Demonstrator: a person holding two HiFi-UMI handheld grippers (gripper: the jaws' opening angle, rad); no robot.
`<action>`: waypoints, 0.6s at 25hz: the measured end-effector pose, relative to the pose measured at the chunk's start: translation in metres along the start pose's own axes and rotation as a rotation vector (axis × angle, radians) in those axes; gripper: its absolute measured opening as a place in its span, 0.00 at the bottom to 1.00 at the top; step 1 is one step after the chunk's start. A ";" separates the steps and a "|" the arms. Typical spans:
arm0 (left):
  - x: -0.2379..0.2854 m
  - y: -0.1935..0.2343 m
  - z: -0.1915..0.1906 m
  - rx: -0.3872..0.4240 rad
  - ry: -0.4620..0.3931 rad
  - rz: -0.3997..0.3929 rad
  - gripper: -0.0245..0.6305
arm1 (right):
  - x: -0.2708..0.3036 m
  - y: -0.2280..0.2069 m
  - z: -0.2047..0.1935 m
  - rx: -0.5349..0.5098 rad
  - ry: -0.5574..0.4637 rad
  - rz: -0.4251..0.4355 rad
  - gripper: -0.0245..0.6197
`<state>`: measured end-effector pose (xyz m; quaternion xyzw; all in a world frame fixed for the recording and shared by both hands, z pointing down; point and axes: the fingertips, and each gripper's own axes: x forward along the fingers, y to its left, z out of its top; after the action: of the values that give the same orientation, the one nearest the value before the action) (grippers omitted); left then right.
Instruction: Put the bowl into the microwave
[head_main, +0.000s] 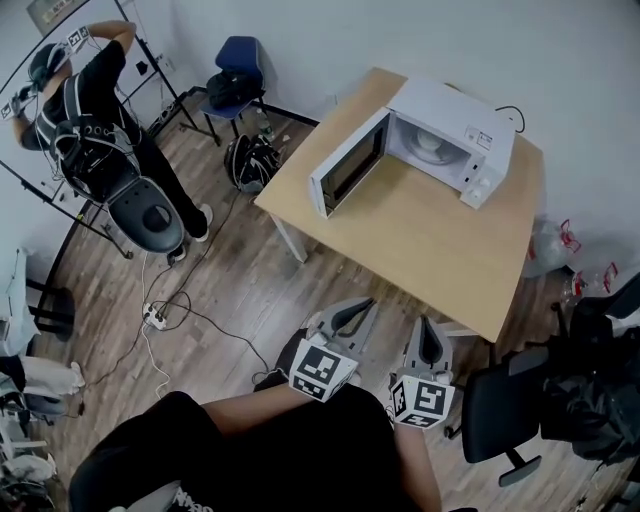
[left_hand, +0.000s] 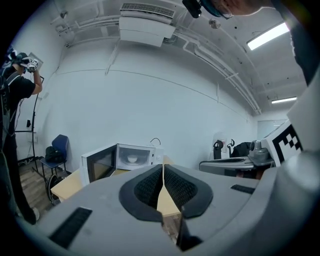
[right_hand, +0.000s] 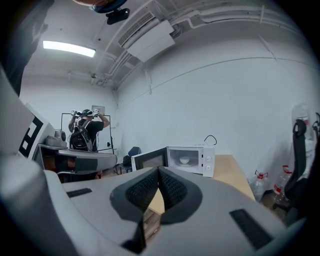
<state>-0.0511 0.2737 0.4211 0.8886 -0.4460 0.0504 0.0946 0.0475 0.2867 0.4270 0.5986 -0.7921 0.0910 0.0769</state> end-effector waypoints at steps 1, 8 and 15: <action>-0.002 -0.001 0.002 0.000 -0.005 -0.004 0.07 | -0.003 0.002 0.001 -0.002 -0.003 -0.005 0.13; 0.005 -0.015 0.023 0.060 -0.056 -0.060 0.07 | -0.014 -0.004 0.017 -0.029 -0.028 -0.068 0.13; -0.001 -0.007 0.013 0.054 -0.042 -0.054 0.07 | -0.021 -0.007 0.016 -0.041 -0.039 -0.091 0.13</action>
<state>-0.0453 0.2758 0.4075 0.9033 -0.4224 0.0413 0.0624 0.0599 0.3009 0.4064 0.6340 -0.7671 0.0592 0.0776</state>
